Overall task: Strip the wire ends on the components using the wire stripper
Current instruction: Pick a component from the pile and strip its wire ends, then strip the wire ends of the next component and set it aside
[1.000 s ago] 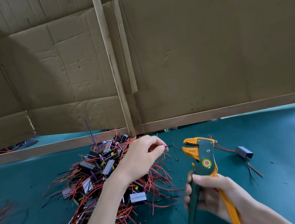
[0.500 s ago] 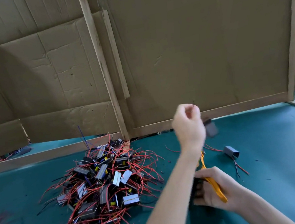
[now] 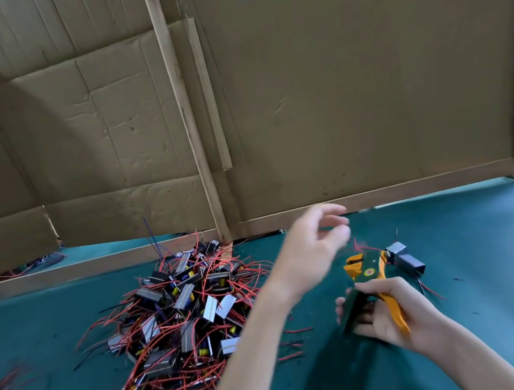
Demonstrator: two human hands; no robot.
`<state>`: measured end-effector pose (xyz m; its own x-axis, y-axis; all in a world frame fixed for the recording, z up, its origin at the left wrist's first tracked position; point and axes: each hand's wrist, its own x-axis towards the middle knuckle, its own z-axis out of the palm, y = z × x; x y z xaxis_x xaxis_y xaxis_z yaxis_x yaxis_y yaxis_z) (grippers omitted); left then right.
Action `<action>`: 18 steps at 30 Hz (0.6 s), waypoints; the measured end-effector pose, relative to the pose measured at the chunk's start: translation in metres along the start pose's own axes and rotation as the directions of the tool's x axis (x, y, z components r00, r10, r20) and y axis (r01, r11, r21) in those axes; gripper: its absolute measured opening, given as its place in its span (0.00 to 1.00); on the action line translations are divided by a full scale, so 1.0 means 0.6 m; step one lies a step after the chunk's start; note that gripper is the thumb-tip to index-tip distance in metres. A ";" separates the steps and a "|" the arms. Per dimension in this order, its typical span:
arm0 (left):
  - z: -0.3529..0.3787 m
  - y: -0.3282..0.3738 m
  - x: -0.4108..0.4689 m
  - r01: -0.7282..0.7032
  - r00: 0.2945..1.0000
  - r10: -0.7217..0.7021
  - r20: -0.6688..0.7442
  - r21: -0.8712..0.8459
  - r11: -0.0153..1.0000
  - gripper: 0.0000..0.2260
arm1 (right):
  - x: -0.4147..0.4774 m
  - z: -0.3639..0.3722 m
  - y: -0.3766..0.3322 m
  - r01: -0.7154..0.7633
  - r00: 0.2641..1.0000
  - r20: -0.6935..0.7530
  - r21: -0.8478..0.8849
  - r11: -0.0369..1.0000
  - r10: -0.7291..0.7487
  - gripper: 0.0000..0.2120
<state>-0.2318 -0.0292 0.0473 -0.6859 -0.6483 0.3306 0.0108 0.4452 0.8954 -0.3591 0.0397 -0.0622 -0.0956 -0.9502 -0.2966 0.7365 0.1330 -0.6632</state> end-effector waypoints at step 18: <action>-0.306 -0.093 -0.068 0.516 0.856 -0.351 -0.379 0.666 0.539 0.12 | -0.005 -0.072 -0.090 0.366 0.872 -0.297 -0.129 0.922 -0.388 0.04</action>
<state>-0.0707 -0.1412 0.0389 -0.3154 -0.9454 0.0818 -0.8324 0.3171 0.4545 -0.4275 0.0475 -0.0553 -0.5681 -0.7968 -0.2057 0.5574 -0.1887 -0.8085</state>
